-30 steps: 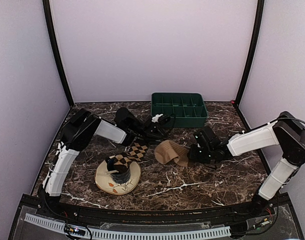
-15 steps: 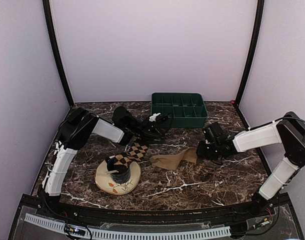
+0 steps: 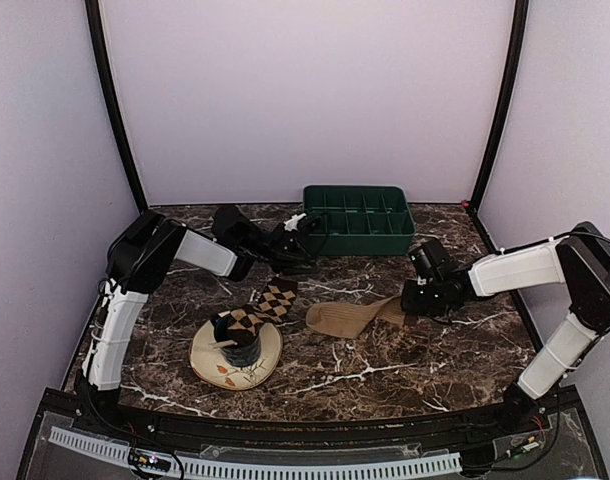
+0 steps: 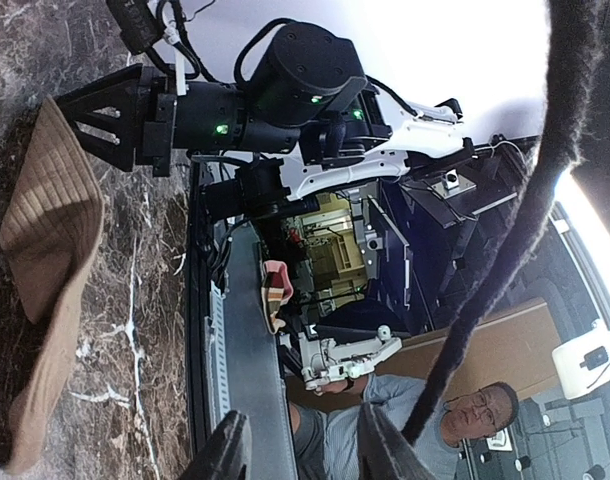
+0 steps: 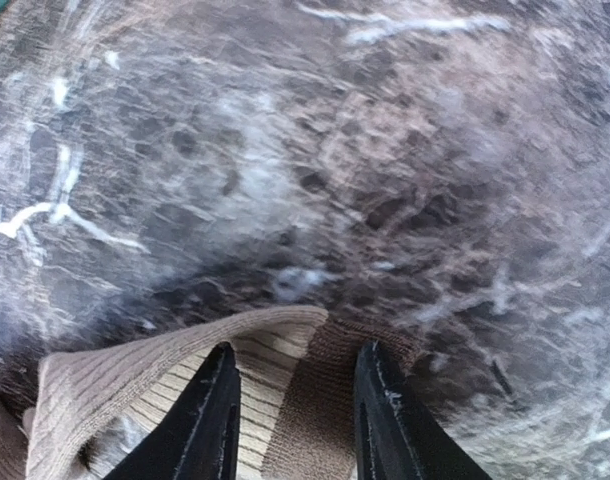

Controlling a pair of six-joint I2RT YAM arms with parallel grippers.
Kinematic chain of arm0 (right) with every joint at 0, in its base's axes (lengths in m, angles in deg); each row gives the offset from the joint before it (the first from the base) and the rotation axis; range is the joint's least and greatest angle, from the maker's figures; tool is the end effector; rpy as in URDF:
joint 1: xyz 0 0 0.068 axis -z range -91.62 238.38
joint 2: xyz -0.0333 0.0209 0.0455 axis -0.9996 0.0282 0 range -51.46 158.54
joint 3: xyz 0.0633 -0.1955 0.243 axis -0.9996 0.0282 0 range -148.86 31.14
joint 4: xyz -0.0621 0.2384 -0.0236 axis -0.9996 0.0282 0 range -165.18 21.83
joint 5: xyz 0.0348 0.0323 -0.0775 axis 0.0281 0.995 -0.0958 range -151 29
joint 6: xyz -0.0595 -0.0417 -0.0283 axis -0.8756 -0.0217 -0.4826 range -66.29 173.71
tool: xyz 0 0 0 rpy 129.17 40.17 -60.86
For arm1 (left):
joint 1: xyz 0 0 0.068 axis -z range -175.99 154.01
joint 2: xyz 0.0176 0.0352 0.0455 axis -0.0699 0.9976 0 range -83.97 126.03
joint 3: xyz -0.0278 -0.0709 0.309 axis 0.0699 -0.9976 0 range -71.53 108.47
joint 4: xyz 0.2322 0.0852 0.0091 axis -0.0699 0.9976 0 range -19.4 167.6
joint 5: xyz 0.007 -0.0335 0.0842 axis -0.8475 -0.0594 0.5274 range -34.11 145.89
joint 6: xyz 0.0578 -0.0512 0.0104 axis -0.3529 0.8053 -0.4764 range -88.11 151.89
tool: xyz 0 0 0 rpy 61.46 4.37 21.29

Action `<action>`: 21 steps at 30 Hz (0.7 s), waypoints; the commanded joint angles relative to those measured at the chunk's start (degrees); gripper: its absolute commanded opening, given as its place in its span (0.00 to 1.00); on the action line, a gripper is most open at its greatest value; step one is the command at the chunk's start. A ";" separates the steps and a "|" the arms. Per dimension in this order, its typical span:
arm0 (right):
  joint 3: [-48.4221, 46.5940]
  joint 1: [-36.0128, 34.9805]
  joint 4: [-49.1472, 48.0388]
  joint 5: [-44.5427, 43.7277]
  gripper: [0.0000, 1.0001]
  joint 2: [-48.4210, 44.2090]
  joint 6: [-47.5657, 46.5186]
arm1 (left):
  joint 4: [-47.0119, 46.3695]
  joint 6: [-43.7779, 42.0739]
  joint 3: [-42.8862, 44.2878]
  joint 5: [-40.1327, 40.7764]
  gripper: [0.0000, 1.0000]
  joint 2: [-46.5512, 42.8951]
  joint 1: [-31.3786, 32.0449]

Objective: Roll the socks
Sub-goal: Place the sock at the center of the board.

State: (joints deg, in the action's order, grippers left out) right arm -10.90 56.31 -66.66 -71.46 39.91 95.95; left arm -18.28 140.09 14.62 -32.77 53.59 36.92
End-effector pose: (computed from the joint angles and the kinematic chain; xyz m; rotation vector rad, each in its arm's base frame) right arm 0.2582 0.1475 0.1707 0.2958 2.5591 0.2603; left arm 0.3833 -0.3274 0.2269 -0.9071 -1.8966 2.1196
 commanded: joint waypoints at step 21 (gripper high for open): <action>-21.00 2.73 22.52 -6.80 0.49 4.31 -9.46 | 2.55 -7.87 -1.22 1.12 0.34 -18.50 -6.29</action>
State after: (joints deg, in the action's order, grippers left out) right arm -29.05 59.17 -47.62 -76.18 44.55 88.06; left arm -18.26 138.84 14.62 -33.23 45.90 34.49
